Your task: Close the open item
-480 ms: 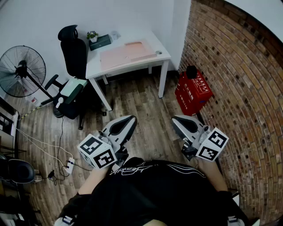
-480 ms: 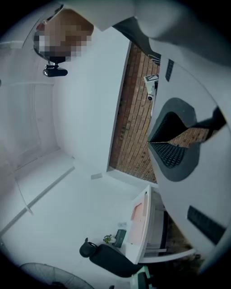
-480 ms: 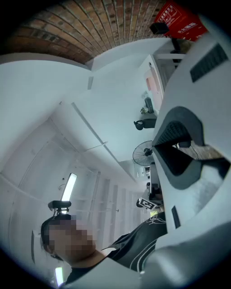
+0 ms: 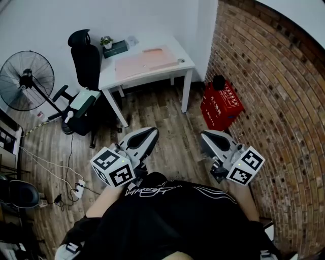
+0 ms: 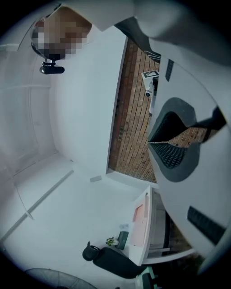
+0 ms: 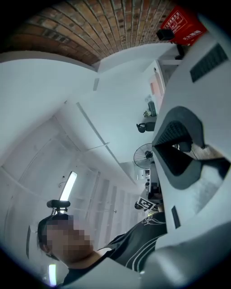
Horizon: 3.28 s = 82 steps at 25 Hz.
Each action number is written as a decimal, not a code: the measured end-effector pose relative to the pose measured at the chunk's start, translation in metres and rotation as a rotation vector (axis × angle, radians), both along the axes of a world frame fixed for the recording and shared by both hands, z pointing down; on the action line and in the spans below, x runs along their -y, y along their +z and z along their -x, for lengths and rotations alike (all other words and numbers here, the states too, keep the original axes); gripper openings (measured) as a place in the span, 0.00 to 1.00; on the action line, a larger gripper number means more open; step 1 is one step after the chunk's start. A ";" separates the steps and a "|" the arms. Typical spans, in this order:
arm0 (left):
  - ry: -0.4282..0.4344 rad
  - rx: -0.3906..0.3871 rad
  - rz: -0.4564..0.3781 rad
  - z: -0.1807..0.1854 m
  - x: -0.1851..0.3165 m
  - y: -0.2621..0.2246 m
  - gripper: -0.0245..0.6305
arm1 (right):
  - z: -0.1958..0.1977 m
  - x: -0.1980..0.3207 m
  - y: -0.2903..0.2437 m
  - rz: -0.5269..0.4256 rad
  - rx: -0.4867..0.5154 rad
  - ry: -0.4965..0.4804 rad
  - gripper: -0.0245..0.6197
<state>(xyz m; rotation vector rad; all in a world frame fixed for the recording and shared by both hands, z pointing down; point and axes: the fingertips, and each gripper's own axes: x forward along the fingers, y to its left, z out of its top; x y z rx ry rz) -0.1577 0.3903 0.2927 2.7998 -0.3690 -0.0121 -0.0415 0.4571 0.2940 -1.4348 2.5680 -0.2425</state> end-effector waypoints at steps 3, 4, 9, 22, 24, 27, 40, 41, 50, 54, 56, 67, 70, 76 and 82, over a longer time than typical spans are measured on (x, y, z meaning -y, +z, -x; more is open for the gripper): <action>-0.036 0.027 -0.034 0.001 0.006 0.002 0.09 | -0.008 0.004 0.002 -0.002 0.000 0.035 0.04; -0.047 0.030 -0.040 0.002 0.009 0.003 0.09 | -0.011 0.007 0.003 0.001 0.001 0.049 0.04; -0.091 0.023 -0.021 0.009 0.035 0.008 0.11 | -0.023 0.028 0.012 0.024 0.001 0.095 0.21; -0.075 0.098 0.017 -0.035 0.191 0.077 0.47 | -0.079 0.169 0.066 0.163 -0.002 0.203 0.46; -0.084 0.099 0.041 -0.044 0.228 0.088 0.49 | -0.090 0.204 0.077 0.194 -0.006 0.210 0.47; -0.102 0.103 0.059 -0.053 0.290 0.096 0.50 | -0.105 0.262 0.087 0.229 0.000 0.215 0.47; -0.214 0.116 0.149 -0.042 0.484 0.132 0.51 | -0.133 0.432 0.111 0.354 -0.031 0.220 0.52; -0.210 0.116 0.161 -0.044 0.487 0.135 0.51 | -0.137 0.440 0.116 0.364 -0.045 0.231 0.53; -0.264 0.154 0.187 -0.052 0.538 0.148 0.51 | -0.173 0.529 0.148 0.404 -0.095 0.254 0.51; -0.296 0.173 0.202 -0.062 0.561 0.151 0.51 | -0.191 0.581 0.155 0.400 -0.139 0.231 0.52; -0.313 0.190 0.210 -0.067 0.575 0.153 0.51 | -0.201 0.609 0.164 0.417 -0.145 0.222 0.52; -0.512 0.193 0.285 -0.076 0.676 0.172 0.51 | -0.249 0.734 0.250 0.587 -0.288 0.242 0.53; -0.536 0.201 0.290 -0.080 0.694 0.177 0.51 | -0.254 0.753 0.273 0.624 -0.341 0.220 0.55; -0.611 0.178 0.313 -0.072 0.714 0.182 0.51 | -0.265 0.768 0.303 0.677 -0.411 0.225 0.58; -0.626 0.178 0.344 -0.059 0.714 0.192 0.51 | -0.272 0.768 0.313 0.692 -0.410 0.269 0.56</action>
